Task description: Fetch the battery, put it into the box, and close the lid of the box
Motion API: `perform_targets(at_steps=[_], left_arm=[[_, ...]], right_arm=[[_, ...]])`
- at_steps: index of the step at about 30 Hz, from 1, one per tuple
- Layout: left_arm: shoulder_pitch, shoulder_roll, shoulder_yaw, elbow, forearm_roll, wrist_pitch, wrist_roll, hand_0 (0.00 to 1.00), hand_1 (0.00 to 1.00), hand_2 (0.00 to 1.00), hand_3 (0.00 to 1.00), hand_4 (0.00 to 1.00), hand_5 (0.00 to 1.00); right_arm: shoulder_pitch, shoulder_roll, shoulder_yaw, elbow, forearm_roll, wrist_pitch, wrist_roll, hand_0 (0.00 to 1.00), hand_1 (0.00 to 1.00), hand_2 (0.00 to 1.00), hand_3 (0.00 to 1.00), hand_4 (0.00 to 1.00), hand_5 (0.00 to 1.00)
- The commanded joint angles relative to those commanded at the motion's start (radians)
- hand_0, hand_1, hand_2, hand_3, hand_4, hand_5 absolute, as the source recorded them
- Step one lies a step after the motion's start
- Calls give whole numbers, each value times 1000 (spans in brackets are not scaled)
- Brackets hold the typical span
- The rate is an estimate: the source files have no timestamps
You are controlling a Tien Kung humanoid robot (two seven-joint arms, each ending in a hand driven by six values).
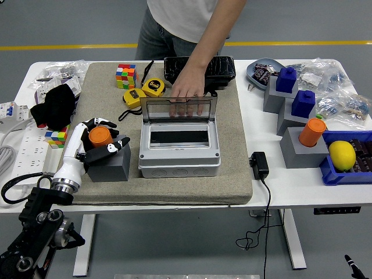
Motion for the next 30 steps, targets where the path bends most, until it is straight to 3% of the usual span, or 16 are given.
perform_targets(at_steps=[3,4,9,10,15,16,27,28,30], left_arm=[[-1,0,0,1,-1,8,-2,461,481,389,393,942,2],[-1,0,1,2,-2,11,-2,388,461,363,366,935,2],[-2,0,4,4,-6,25,-5,388,461,363,366,935,2],[-2,0,6,5,-6,29,-5,316,432,340,332,935,2],[-2,-1,12,6,-12,45,-9,316,432,340,332,935,2],[-2,-1,14,6,-13,47,-10,225,369,282,273,931,2],[-1,-3,28,14,-18,65,-14,194,344,263,248,925,2],[-1,-3,31,15,-18,67,-14,148,289,219,198,886,2],[-2,-3,33,16,-18,69,-14,148,289,219,198,886,2]], right_arm=[[-1,0,3,0,-2,0,0,881,860,813,855,998,998],[-1,1,3,0,-2,0,0,881,861,813,854,998,998],[0,1,3,0,-2,0,1,881,861,813,854,998,998],[1,1,3,0,-2,0,0,881,861,813,854,998,998],[1,0,7,0,-6,0,0,881,861,813,854,998,998],[0,-1,8,0,-7,0,0,881,861,812,854,998,998],[-3,-1,19,0,-13,0,0,881,861,813,854,998,998],[-3,-1,20,0,-13,0,0,880,861,813,854,998,998],[-3,-1,21,0,-14,0,0,880,861,813,854,998,998]])
